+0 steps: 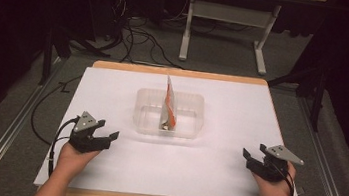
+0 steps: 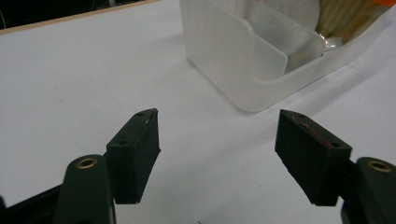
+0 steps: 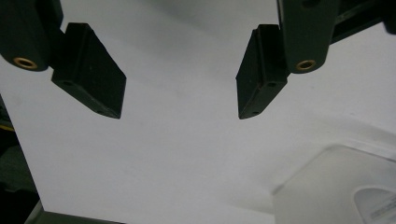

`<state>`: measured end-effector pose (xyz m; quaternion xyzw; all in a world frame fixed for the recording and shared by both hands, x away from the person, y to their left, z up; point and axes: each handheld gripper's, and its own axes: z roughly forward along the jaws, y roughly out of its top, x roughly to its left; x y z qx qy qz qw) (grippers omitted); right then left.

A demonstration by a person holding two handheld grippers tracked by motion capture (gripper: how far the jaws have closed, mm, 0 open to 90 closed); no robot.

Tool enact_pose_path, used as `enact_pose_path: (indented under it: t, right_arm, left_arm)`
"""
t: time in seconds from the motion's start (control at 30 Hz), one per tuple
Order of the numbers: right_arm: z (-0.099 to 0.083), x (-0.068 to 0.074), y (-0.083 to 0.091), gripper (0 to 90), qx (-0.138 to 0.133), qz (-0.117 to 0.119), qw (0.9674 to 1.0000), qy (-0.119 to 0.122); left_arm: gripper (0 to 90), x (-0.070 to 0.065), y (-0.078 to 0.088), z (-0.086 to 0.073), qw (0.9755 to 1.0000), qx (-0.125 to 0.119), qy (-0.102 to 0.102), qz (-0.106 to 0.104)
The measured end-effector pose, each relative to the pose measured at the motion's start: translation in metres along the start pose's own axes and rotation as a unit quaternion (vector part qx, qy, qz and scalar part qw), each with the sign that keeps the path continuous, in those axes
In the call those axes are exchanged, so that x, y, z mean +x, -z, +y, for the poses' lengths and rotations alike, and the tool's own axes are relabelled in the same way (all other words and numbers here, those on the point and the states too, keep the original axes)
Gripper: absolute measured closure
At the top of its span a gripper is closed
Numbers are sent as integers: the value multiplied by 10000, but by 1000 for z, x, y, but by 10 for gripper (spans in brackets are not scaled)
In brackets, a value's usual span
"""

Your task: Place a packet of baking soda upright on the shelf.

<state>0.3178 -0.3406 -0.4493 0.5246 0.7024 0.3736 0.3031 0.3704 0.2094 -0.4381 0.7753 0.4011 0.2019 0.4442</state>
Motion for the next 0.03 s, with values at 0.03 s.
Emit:
enact_pose_path:
  t: [0.03]
  right_arm:
    - [0, 0, 0, 331, 14, -16, 10000, -5]
  left_arm:
    - [310, 1, 0, 0, 10000, -11, 13, 4]
